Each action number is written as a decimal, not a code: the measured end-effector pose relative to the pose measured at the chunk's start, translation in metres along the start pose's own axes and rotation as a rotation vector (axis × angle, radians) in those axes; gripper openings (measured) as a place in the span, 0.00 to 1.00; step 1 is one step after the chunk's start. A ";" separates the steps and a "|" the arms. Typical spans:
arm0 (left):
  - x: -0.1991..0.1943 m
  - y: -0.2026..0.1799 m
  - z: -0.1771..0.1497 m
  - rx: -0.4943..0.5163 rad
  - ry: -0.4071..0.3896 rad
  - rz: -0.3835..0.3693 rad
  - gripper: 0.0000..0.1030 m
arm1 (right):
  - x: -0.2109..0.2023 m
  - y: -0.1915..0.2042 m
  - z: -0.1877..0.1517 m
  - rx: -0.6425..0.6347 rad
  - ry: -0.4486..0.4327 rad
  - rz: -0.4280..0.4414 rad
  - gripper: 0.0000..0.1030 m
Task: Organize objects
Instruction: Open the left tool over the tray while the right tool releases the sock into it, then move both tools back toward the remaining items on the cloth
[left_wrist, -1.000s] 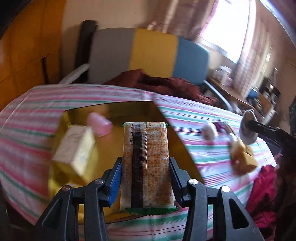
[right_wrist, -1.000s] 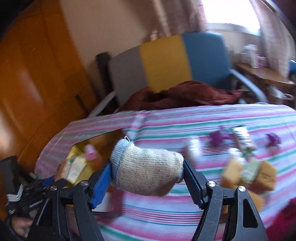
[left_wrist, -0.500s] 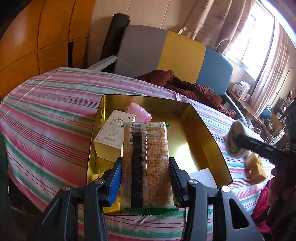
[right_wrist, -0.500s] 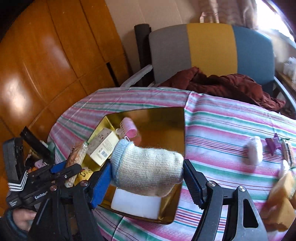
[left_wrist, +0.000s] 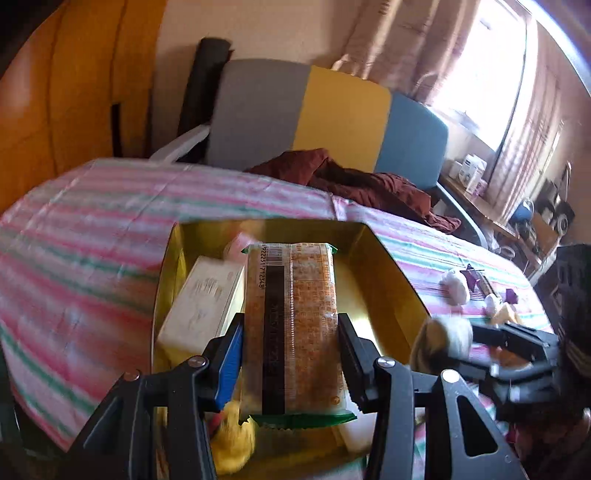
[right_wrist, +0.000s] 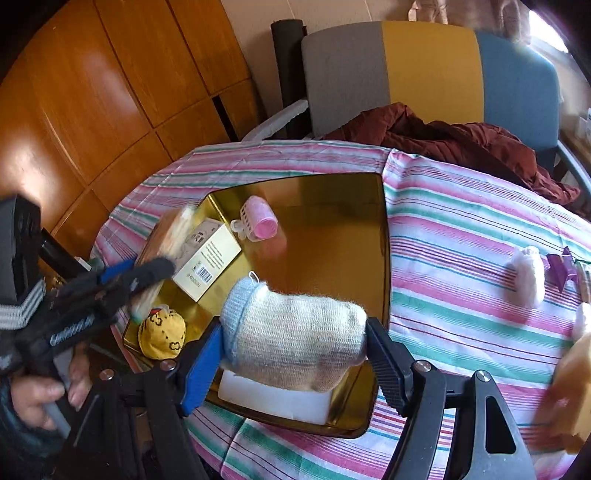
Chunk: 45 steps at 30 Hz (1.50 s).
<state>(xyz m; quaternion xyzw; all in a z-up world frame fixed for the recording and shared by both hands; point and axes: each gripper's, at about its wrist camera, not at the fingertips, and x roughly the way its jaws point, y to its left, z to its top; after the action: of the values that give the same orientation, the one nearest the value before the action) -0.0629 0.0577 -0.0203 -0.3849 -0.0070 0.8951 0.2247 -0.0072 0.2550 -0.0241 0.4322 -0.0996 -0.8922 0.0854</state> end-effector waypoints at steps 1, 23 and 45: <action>0.004 -0.003 0.006 0.027 -0.007 0.002 0.46 | 0.002 0.002 0.000 -0.010 0.006 0.003 0.72; -0.017 0.034 0.010 -0.118 -0.016 0.135 0.53 | 0.025 0.075 -0.024 -0.220 0.093 0.155 0.98; -0.051 -0.004 -0.010 -0.018 -0.058 0.184 0.53 | -0.010 0.044 -0.020 -0.076 -0.061 -0.060 1.00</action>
<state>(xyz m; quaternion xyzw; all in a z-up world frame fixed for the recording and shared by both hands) -0.0237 0.0387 0.0082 -0.3601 0.0140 0.9226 0.1380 0.0171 0.2128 -0.0175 0.4043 -0.0549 -0.9102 0.0719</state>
